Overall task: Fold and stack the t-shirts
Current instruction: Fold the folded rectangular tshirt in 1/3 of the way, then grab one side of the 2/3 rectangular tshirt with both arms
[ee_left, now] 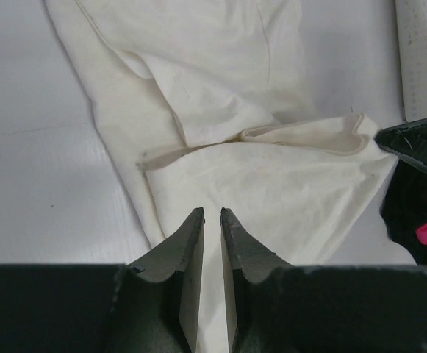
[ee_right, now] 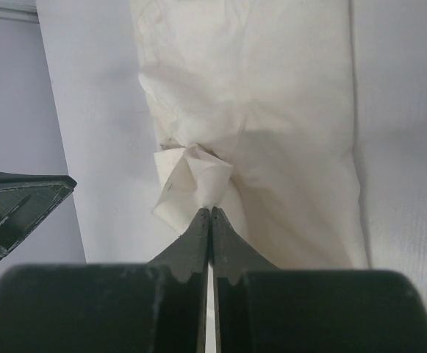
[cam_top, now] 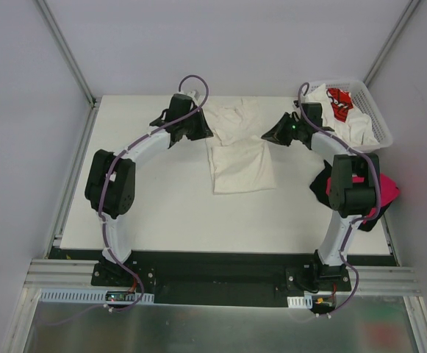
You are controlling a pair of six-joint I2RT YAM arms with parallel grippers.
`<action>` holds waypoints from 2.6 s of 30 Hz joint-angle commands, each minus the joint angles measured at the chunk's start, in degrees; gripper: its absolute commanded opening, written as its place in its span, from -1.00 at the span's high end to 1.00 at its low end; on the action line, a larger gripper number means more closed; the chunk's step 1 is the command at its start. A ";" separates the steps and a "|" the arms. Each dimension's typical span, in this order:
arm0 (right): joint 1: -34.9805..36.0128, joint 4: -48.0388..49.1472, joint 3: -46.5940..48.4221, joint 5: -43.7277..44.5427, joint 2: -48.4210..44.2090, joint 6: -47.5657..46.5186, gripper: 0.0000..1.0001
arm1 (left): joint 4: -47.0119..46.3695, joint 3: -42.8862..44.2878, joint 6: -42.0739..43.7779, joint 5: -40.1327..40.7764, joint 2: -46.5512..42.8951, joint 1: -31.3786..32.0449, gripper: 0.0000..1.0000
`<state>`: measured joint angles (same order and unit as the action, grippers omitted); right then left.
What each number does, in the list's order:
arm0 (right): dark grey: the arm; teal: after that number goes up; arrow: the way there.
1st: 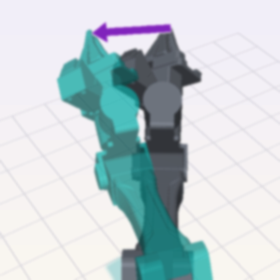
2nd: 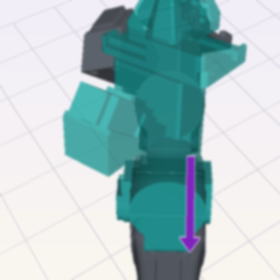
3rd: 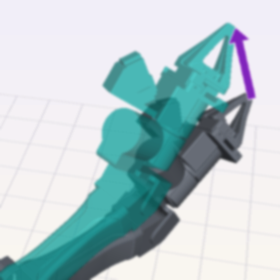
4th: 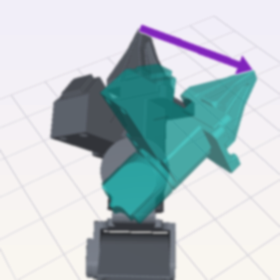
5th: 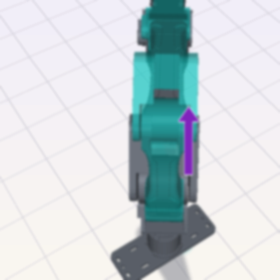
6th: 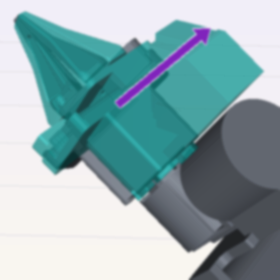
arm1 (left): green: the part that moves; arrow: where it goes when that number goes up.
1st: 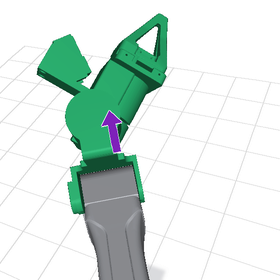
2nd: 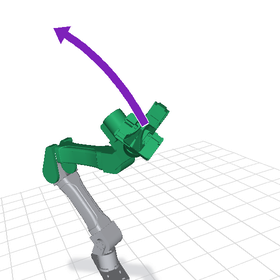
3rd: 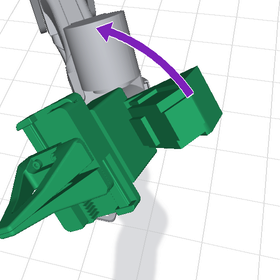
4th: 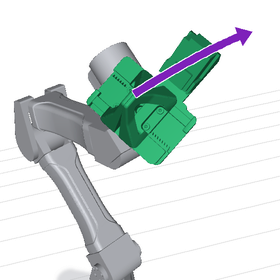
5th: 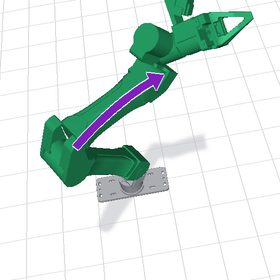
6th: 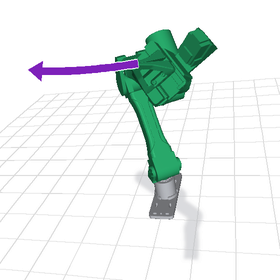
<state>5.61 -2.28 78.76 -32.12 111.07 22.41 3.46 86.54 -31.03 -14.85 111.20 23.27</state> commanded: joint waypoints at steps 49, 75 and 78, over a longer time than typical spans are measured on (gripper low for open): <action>1.43 3.51 -24.70 -0.05 -15.79 -3.96 0.27 | -2.41 -24.31 -2.20 -5.01 -21.18 11.36 0.73; -7.19 12.65 -33.85 -3.83 -15.00 0.26 -0.04 | -3.29 -39.25 -1.76 2.01 -22.69 11.89 0.71; -7.19 13.09 -34.20 -3.74 -14.21 0.35 -0.04 | -5.13 -39.70 -1.93 1.76 -21.99 11.89 0.71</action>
<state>-1.30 7.46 45.10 -34.65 95.96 22.26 2.09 47.46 -32.45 -14.35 89.03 35.42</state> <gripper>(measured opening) 0.524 0.148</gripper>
